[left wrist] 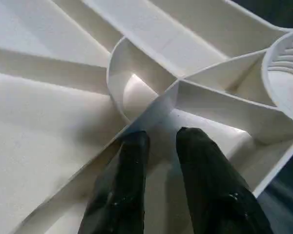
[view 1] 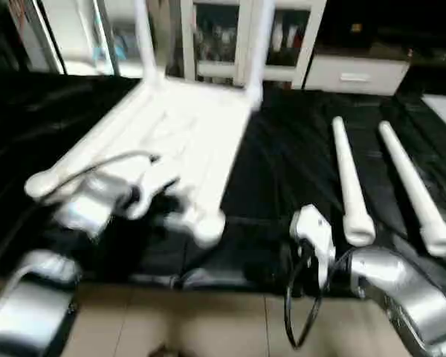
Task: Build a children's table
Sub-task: Rotate table base
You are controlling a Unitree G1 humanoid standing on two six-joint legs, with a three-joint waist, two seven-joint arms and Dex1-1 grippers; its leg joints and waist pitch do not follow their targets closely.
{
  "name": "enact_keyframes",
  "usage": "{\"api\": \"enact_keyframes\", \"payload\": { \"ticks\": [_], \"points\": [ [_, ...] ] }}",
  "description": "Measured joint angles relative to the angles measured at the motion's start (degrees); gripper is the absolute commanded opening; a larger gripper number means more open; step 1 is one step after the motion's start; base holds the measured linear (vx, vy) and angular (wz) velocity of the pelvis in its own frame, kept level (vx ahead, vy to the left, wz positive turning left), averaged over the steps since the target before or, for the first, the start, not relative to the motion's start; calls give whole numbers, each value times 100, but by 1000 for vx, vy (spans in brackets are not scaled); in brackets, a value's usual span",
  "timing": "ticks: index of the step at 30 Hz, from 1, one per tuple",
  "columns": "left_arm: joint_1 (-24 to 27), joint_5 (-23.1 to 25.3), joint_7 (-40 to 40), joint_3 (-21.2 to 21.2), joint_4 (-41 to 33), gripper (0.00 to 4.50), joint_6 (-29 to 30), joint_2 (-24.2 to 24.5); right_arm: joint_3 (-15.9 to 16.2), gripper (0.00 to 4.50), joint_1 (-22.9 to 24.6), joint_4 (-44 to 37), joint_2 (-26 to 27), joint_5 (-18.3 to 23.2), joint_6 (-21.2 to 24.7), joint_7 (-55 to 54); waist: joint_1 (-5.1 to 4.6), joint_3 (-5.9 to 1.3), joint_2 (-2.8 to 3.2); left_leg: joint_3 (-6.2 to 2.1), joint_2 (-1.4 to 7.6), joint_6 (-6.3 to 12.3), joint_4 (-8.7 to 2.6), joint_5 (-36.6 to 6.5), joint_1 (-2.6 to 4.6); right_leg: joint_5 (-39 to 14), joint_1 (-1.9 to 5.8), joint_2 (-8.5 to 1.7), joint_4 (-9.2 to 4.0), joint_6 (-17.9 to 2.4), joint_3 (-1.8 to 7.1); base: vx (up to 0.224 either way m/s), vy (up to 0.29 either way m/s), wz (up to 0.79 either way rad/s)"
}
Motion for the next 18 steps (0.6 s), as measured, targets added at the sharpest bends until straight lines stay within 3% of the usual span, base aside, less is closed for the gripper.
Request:
{"api": "enact_keyframes", "payload": {
  "ticks": [5,12,14,15,18],
  "points": [
    [-176,8,641,316,420,132,-376,-291,-8,375,5,0,-18,2,0,-17,-62,2,-1,-7,1,0,1,1,-21,5,-17,1,0,-5,-9,0,0,0],
    [-216,-568,-110,632,-124,132,-1152,-239,-30,375,4,0,-29,3,0,-37,26,0,2,-6,6,8,8,-6,-56,4,-32,1,-6,-49,-16,22,3,0],
    [-236,-584,-382,624,-168,132,-1284,-50,-31,375,4,0,-28,3,0,-40,31,-1,3,-5,7,9,6,-7,-54,-1,-32,1,-3,-48,-16,0,0,0],
    [-237,-561,-421,620,-156,160,-1309,-2,-31,375,4,0,-27,3,0,-40,31,-1,3,-5,7,8,6,-7,-53,-1,-32,1,-1,-48,-16,0,0,0],
    [-236,-537,-772,607,-128,160,-1371,98,-31,375,4,0,-28,5,0,-40,46,-1,2,-4,8,2,6,-2,-37,-1,-21,1,3,-47,-13,0,0,0]
  ]
}}
